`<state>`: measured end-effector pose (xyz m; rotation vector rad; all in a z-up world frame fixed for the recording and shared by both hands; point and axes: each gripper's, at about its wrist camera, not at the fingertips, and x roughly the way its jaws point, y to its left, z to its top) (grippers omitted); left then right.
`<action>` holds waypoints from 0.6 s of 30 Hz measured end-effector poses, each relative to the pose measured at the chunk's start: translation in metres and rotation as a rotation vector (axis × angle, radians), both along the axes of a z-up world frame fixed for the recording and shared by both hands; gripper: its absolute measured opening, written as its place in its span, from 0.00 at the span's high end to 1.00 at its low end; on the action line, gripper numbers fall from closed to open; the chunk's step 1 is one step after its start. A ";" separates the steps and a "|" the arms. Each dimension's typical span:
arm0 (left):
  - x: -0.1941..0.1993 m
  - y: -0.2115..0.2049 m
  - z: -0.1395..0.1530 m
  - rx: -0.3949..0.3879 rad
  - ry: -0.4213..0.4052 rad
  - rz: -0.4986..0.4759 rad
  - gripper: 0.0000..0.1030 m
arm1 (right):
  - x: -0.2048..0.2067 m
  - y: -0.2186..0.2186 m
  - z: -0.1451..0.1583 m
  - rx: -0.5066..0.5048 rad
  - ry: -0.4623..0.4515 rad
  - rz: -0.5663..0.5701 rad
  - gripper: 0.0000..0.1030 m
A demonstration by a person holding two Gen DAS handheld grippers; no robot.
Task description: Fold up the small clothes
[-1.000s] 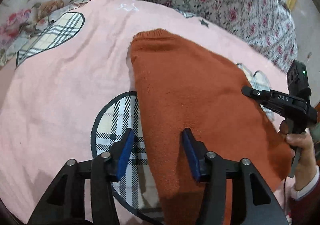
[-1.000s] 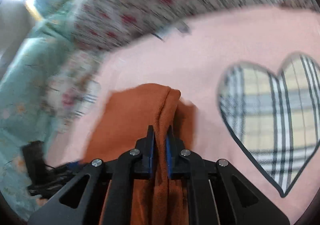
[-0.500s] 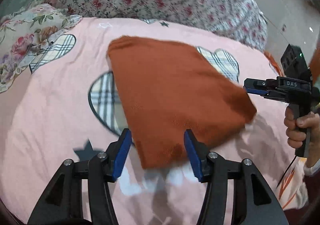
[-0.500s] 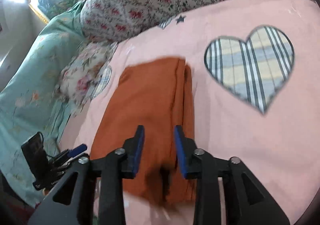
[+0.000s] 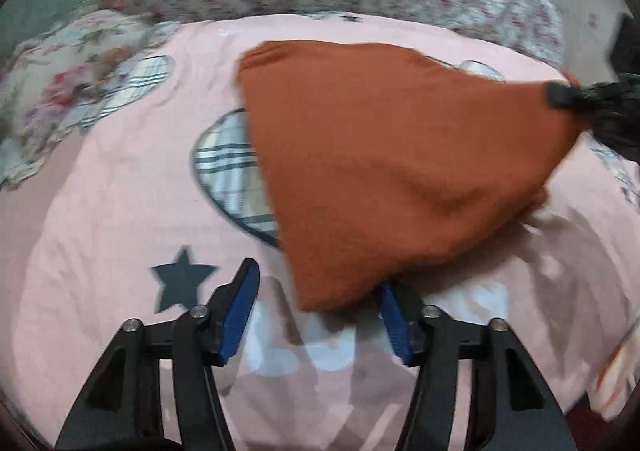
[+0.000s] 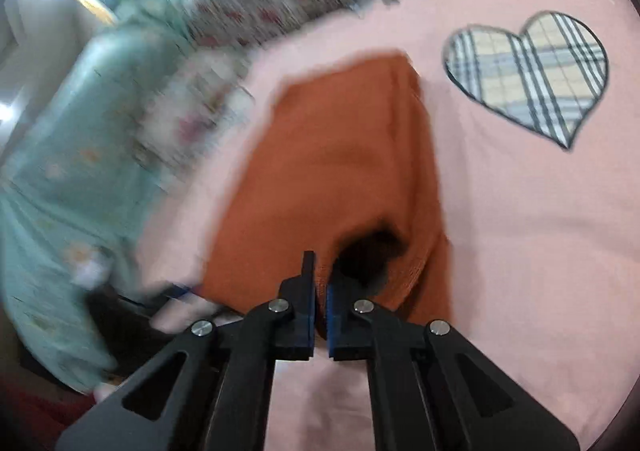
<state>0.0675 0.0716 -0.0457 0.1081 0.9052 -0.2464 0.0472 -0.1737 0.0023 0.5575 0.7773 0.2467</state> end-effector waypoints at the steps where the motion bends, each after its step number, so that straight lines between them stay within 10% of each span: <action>1: 0.001 0.005 0.001 -0.017 0.001 0.033 0.61 | -0.004 -0.004 0.007 0.000 -0.023 -0.013 0.95; 4: 0.002 0.023 0.004 -0.147 0.025 0.091 0.71 | -0.008 -0.009 0.005 -0.089 0.006 -0.042 0.95; 9: -0.002 0.016 -0.008 -0.116 0.053 0.107 0.78 | -0.006 -0.002 -0.042 -0.254 0.136 -0.059 0.96; 18: -0.021 0.030 0.015 -0.171 0.081 -0.006 0.79 | -0.011 -0.008 -0.045 -0.235 0.186 -0.054 0.93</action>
